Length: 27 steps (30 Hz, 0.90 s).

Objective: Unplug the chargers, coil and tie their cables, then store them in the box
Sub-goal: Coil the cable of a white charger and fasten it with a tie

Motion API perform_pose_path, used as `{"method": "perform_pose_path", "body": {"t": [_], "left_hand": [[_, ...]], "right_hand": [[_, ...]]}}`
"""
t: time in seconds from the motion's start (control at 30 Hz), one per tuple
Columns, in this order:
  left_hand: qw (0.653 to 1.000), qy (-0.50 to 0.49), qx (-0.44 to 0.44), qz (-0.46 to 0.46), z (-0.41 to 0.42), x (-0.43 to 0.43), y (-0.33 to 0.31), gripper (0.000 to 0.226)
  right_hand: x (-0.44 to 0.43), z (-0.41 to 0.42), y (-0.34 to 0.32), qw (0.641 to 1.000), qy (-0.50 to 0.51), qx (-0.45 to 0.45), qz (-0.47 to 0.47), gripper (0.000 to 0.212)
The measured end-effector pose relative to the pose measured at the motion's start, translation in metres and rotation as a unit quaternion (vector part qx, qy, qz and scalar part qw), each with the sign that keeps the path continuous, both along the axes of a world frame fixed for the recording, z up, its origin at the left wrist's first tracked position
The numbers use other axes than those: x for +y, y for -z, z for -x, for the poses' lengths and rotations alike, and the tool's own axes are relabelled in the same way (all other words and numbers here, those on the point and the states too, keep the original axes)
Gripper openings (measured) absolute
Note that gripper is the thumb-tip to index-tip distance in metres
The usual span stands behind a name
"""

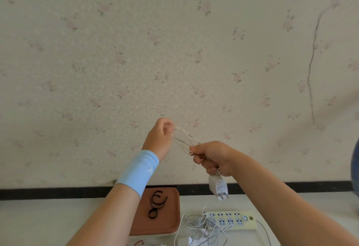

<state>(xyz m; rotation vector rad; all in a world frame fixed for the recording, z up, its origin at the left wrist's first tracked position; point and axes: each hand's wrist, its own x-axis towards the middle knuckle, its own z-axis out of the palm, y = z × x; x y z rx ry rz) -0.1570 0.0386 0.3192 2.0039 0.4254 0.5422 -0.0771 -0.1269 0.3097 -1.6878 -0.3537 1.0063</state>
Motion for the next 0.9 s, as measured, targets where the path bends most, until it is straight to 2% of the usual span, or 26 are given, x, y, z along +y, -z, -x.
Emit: {"method": "perform_pose_path", "body": {"t": [0.03, 0.13, 0.2, 0.27, 0.3, 0.37, 0.43, 0.47, 0.5, 0.67, 0.73, 0.8, 0.9], "left_hand": [[0.995, 0.000, 0.027, -0.098, 0.003, 0.004, 0.004, 0.032], [0.956, 0.115, 0.062, -0.261, 0.009, -0.003, 0.003, 0.070], [0.904, 0.196, 0.128, -0.357, 0.009, -0.017, 0.000, 0.077], [0.858, 0.241, 0.198, -0.409, 0.007, -0.025, 0.004, 0.073], [0.851, 0.246, 0.232, -0.403, 0.005, -0.026, 0.008, 0.069], [0.869, 0.238, 0.272, -0.339, 0.003, -0.026, 0.011, 0.060], [0.885, 0.236, 0.267, -0.298, 0.001, -0.028, 0.012, 0.032], [0.883, 0.236, 0.263, -0.308, 0.000, -0.029, 0.013, 0.015], [0.881, 0.231, 0.265, -0.317, -0.001, -0.029, 0.013, 0.008], [0.880, 0.226, 0.293, -0.298, -0.004, -0.024, 0.009, 0.021], [0.895, 0.216, 0.294, -0.256, -0.003, -0.020, 0.009, 0.026], [0.921, 0.213, 0.266, -0.190, -0.002, -0.016, 0.013, 0.031], [0.953, 0.214, 0.208, -0.057, -0.002, -0.014, 0.016, 0.034]], "right_hand": [[-0.002, -0.002, 0.003, 0.999, -0.003, -0.026, 0.034, 0.017], [-0.004, -0.004, 0.010, 0.991, -0.033, -0.076, 0.105, 0.017], [-0.003, -0.004, 0.010, 0.988, -0.052, -0.084, 0.117, 0.018], [-0.002, -0.005, 0.008, 0.987, -0.060, -0.093, 0.120, 0.018], [-0.003, -0.006, 0.006, 0.985, -0.063, -0.101, 0.122, 0.018], [-0.006, -0.008, 0.004, 0.983, -0.072, -0.116, 0.120, 0.021], [-0.009, -0.010, 0.003, 0.986, -0.077, -0.111, 0.099, 0.022], [-0.010, -0.011, 0.002, 0.988, -0.076, -0.102, 0.085, 0.022], [-0.010, -0.012, 0.002, 0.990, -0.073, -0.093, 0.076, 0.023], [-0.013, -0.017, -0.002, 0.995, -0.088, -0.010, 0.045, 0.023], [-0.016, -0.020, -0.005, 0.994, -0.098, 0.037, 0.021, 0.023], [-0.017, -0.020, -0.006, 0.995, -0.096, 0.026, 0.008, 0.025], [-0.017, -0.019, -0.007, 0.996, -0.081, -0.048, 0.008, 0.030]]}}
